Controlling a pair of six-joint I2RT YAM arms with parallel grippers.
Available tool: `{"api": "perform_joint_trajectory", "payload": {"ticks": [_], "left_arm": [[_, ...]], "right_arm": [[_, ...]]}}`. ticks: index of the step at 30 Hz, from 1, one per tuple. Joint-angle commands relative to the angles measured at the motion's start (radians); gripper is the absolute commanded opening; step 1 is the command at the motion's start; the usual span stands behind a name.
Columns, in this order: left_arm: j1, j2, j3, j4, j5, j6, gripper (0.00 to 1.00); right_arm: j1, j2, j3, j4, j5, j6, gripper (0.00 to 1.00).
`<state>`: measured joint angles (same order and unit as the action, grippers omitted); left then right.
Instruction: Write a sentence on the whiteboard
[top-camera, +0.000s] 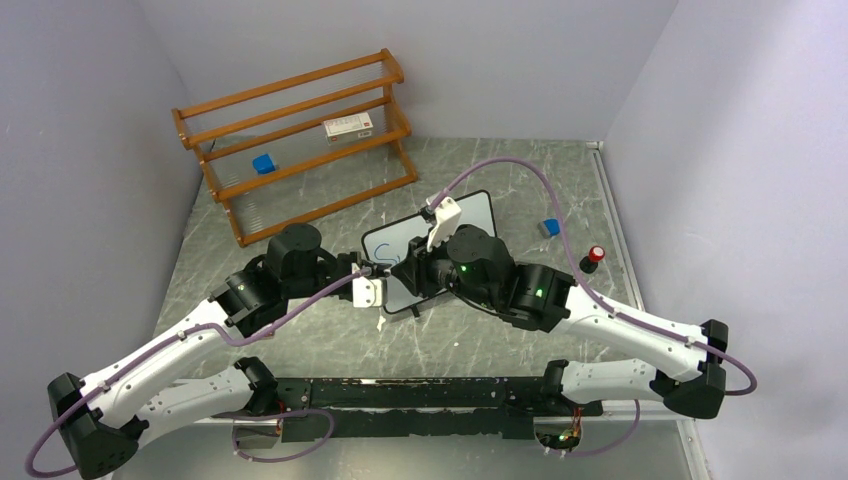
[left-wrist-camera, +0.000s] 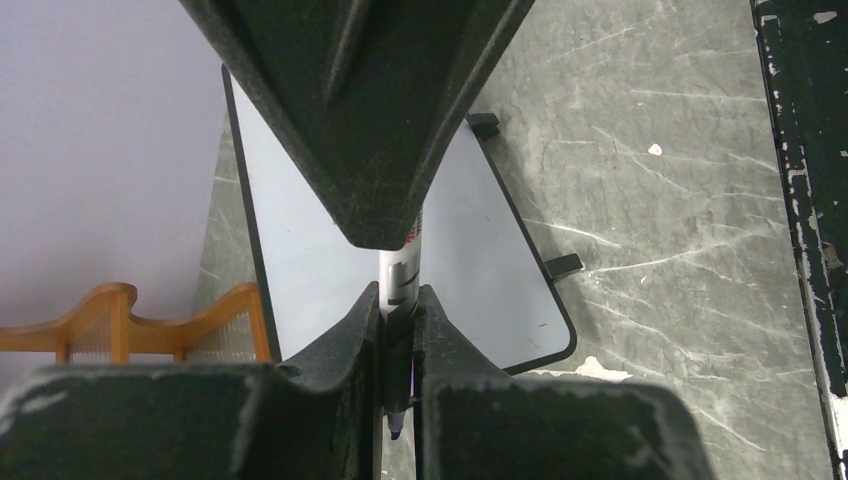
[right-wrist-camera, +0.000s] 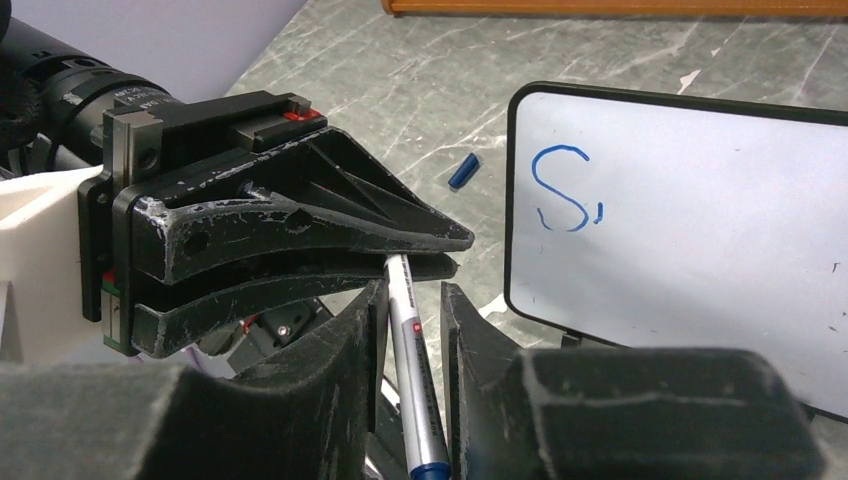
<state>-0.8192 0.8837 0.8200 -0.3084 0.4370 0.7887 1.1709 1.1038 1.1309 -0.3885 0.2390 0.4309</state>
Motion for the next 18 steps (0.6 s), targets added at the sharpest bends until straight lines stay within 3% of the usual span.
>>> {"api": "perform_joint_trajectory", "payload": {"ticks": [1, 7, 11, 16, 18], "left_arm": [[-0.003, 0.005, 0.024, 0.017, -0.011, 0.005, 0.05], [-0.004, 0.004, 0.021, 0.018, -0.011, 0.011, 0.05], [-0.003, 0.008, 0.023, 0.014, -0.006, 0.013, 0.05], [-0.003, 0.007, 0.016, 0.026, -0.014, 0.006, 0.05], [-0.004, 0.008, 0.012, 0.032, -0.025, -0.001, 0.06]], "right_arm": [[-0.013, 0.013, 0.010, -0.006, -0.042, 0.006, 0.29], [-0.026, 0.021, 0.014, -0.014, -0.072, 0.002, 0.30], [-0.033, 0.012, 0.009, -0.008, -0.081, 0.000, 0.25], [-0.042, 0.015, 0.011, -0.015, -0.092, -0.008, 0.03], [-0.047, 0.014, 0.004, -0.016, -0.095, -0.011, 0.00]]}}
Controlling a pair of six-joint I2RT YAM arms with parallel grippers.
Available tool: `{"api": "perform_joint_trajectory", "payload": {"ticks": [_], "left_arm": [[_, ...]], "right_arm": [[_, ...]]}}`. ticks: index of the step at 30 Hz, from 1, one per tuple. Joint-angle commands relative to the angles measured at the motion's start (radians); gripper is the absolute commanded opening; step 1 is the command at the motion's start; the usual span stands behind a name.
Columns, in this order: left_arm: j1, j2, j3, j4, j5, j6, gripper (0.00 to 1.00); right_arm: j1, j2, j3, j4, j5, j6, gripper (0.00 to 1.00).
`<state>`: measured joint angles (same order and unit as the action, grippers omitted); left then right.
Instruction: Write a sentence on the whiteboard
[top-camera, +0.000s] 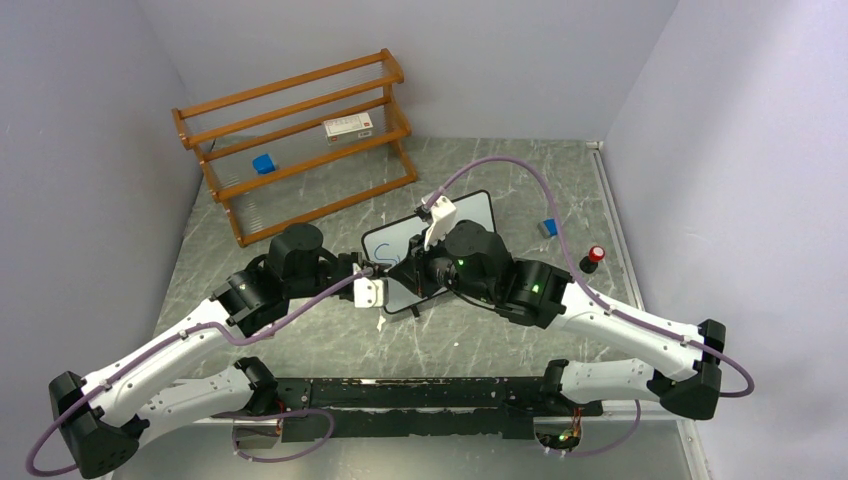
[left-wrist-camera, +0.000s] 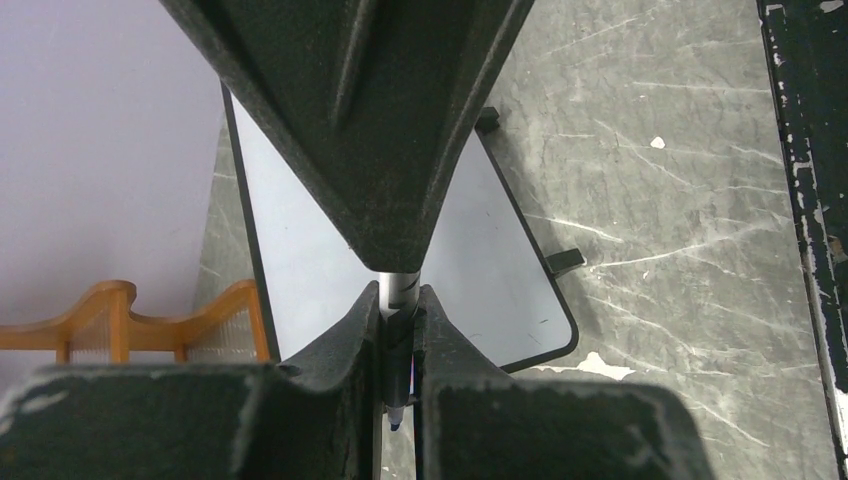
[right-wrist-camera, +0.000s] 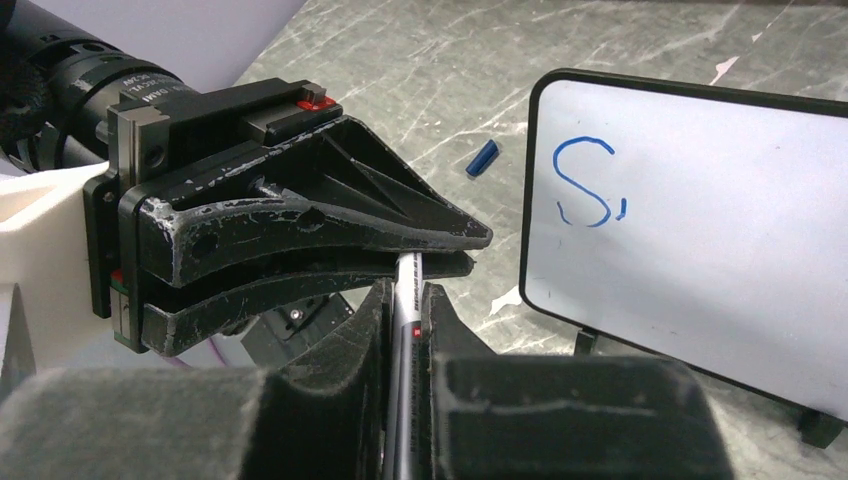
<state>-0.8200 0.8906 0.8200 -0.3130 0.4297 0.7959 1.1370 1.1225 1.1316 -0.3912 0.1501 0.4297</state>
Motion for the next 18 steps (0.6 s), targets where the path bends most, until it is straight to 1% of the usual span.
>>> {"api": "perform_joint_trajectory", "payload": {"ticks": [1, 3, 5, 6, 8, 9, 12, 14, 18], "left_arm": [[-0.002, 0.001, 0.008, 0.044, -0.027, -0.014, 0.08], [-0.003, 0.000, 0.002, 0.055, -0.047, -0.025, 0.14], [-0.003, -0.001, -0.004, 0.064, -0.068, -0.034, 0.17], [-0.002, -0.001, -0.006, 0.070, -0.079, -0.038, 0.16], [-0.003, -0.001, -0.008, 0.077, -0.090, -0.037, 0.08], [-0.002, 0.001, -0.008, 0.078, -0.093, -0.034, 0.05], [-0.002, 0.017, 0.003, 0.067, -0.086, -0.027, 0.05], [-0.003, 0.025, 0.011, 0.059, -0.086, -0.021, 0.05], [-0.002, 0.030, 0.016, 0.052, -0.087, -0.007, 0.05]], "right_arm": [[-0.016, -0.006, -0.001, -0.013, -0.010, -0.014, 0.00], [-0.019, -0.012, -0.012, -0.009, -0.007, -0.027, 0.00], [-0.024, -0.020, -0.024, -0.005, -0.005, -0.044, 0.00], [-0.029, -0.021, -0.025, -0.009, -0.010, -0.052, 0.00], [-0.037, -0.009, -0.014, -0.034, -0.013, -0.059, 0.00], [-0.041, -0.002, -0.010, -0.044, -0.022, -0.064, 0.00], [-0.044, 0.012, 0.000, -0.059, -0.052, -0.070, 0.00], [-0.046, 0.013, 0.000, -0.060, -0.061, -0.069, 0.05], [-0.049, 0.014, 0.011, -0.071, -0.072, -0.071, 0.11]]}}
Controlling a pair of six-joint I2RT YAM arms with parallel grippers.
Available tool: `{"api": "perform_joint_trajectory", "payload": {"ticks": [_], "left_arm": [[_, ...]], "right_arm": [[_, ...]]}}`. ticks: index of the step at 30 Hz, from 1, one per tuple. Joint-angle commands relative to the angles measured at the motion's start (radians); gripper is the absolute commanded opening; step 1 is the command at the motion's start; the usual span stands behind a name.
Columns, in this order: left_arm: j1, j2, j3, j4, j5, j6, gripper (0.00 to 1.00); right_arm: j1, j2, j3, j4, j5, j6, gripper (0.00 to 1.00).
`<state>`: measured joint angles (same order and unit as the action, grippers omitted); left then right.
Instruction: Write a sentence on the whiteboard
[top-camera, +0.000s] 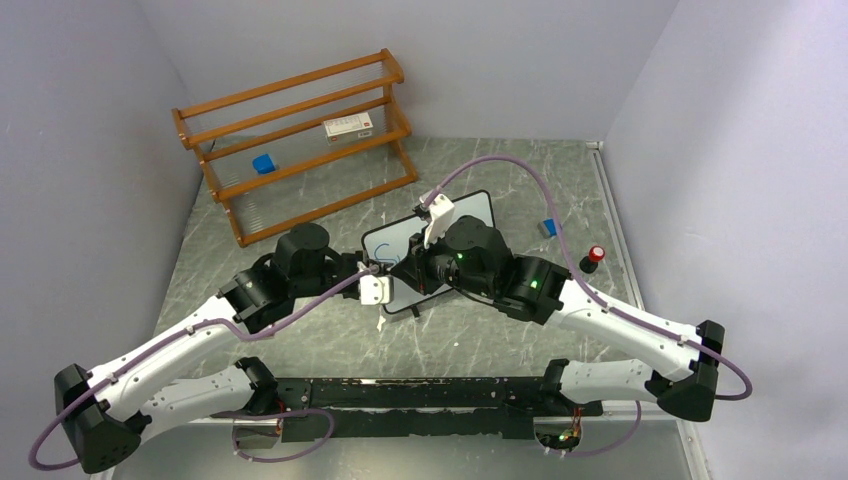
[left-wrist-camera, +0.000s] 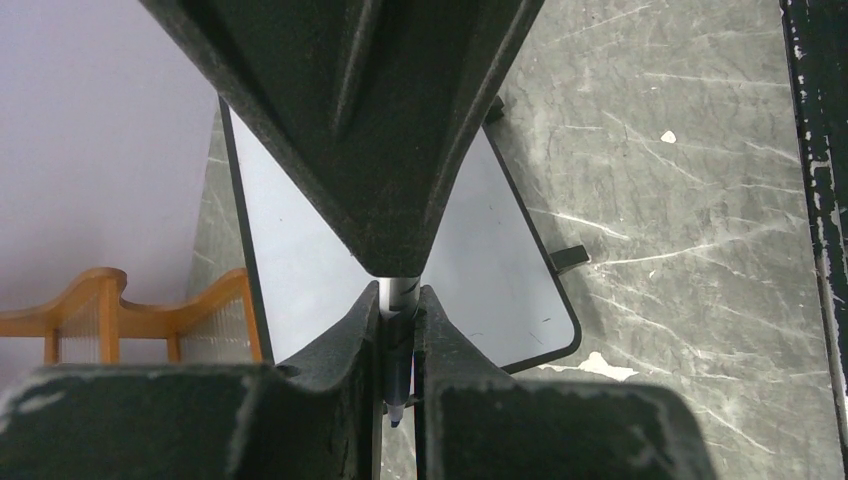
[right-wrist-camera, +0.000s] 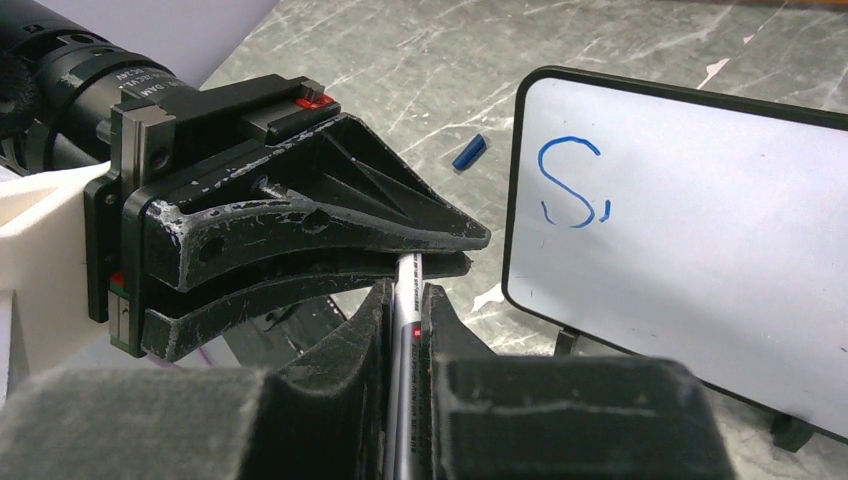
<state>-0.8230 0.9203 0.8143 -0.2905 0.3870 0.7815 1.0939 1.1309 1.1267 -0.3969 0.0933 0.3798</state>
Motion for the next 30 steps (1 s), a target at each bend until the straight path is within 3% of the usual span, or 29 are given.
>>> {"api": "perform_joint_trajectory", "payload": {"ticks": [1, 19, 25, 30], "left_arm": [[0.001, 0.000, 0.022, 0.025, -0.043, 0.012, 0.05], [0.001, 0.012, 0.044, -0.022, -0.037, 0.050, 0.05], [0.001, 0.010, 0.041, -0.021, -0.014, 0.048, 0.05], [0.001, 0.004, 0.034, -0.009, -0.021, 0.036, 0.08]], "right_arm": [[-0.006, 0.007, 0.020, -0.071, -0.016, -0.022, 0.12], [-0.022, 0.015, 0.047, -0.106, -0.045, -0.039, 0.21], [-0.023, 0.013, 0.042, -0.086, -0.044, -0.036, 0.18], [-0.023, 0.016, 0.031, -0.065, -0.039, -0.037, 0.00]]}}
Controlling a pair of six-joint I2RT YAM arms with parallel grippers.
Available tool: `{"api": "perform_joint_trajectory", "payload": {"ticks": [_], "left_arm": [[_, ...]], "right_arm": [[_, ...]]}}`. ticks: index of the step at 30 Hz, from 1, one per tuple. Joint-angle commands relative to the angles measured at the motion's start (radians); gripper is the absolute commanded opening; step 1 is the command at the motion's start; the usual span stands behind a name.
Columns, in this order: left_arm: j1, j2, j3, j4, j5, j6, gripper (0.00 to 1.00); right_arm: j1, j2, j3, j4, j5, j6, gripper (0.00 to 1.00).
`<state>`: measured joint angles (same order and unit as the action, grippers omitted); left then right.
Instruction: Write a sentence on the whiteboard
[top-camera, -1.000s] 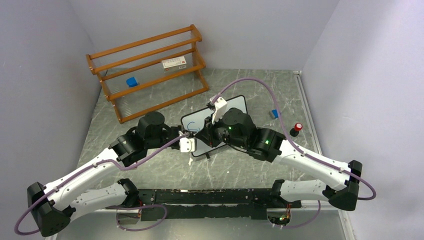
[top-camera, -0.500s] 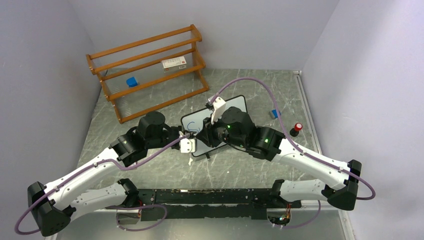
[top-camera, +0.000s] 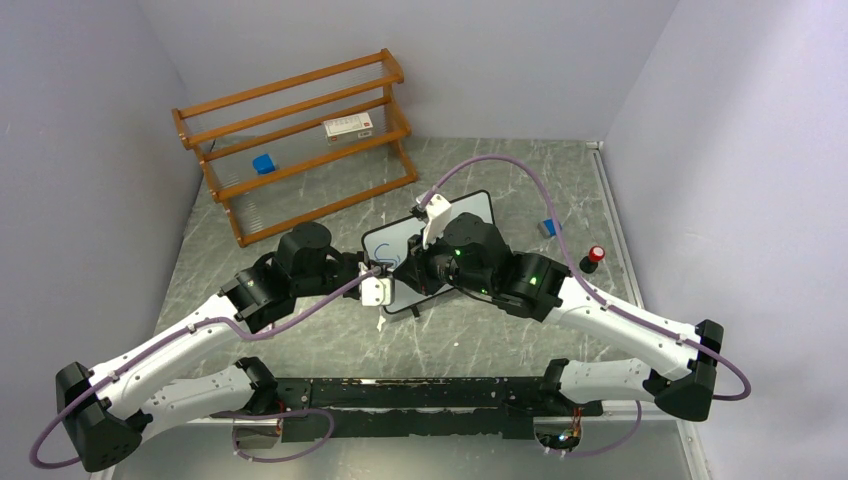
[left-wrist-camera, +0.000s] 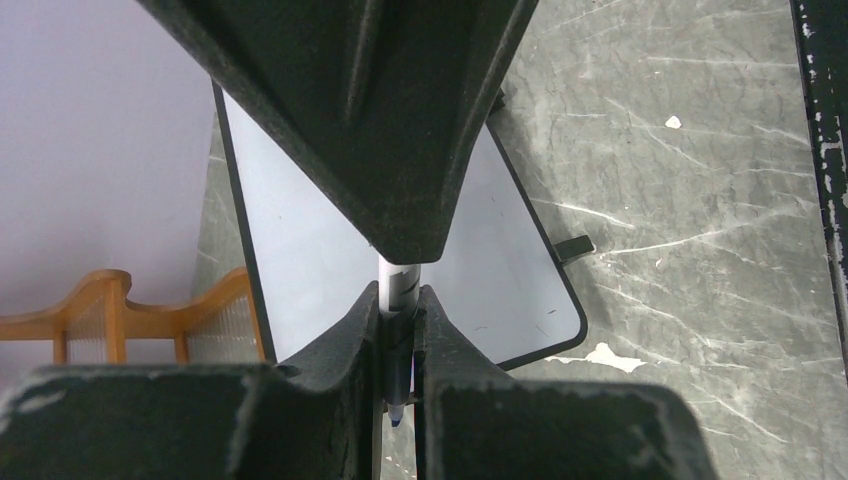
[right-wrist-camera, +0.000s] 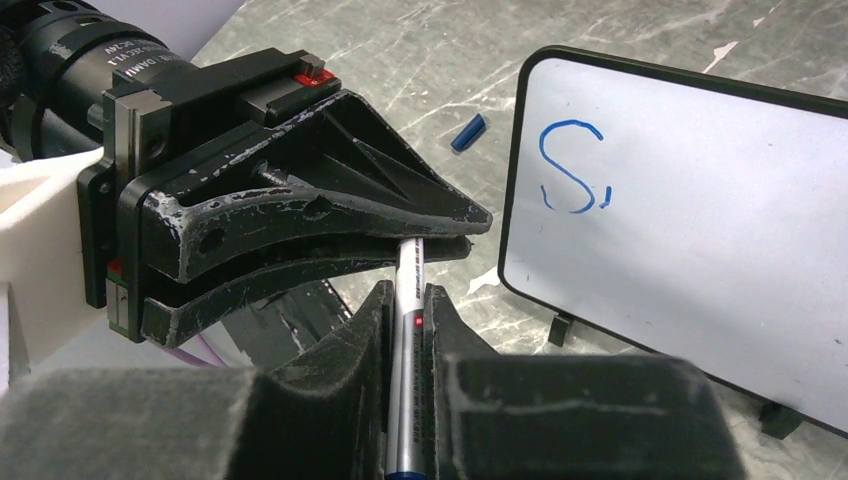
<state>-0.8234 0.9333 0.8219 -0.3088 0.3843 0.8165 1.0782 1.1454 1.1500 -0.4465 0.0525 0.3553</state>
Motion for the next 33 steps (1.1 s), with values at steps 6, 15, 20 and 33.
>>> {"api": "perform_joint_trajectory", "payload": {"ticks": [6, 15, 20, 33], "left_arm": [[0.002, -0.032, -0.003, 0.054, -0.091, -0.047, 0.25], [0.048, -0.035, -0.038, 0.152, -0.161, -0.217, 0.62], [0.224, -0.003, -0.040, 0.210, -0.032, -0.403, 0.71], [0.458, 0.225, 0.030, 0.335, 0.343, -0.751, 0.77]], "right_arm": [[-0.018, -0.030, -0.032, -0.010, 0.048, -0.027, 0.00], [-0.035, -0.104, -0.129, 0.040, 0.185, -0.078, 0.00], [-0.037, -0.148, -0.211, 0.122, 0.248, -0.124, 0.00], [-0.011, -0.184, -0.302, 0.236, 0.339, -0.188, 0.00]]}}
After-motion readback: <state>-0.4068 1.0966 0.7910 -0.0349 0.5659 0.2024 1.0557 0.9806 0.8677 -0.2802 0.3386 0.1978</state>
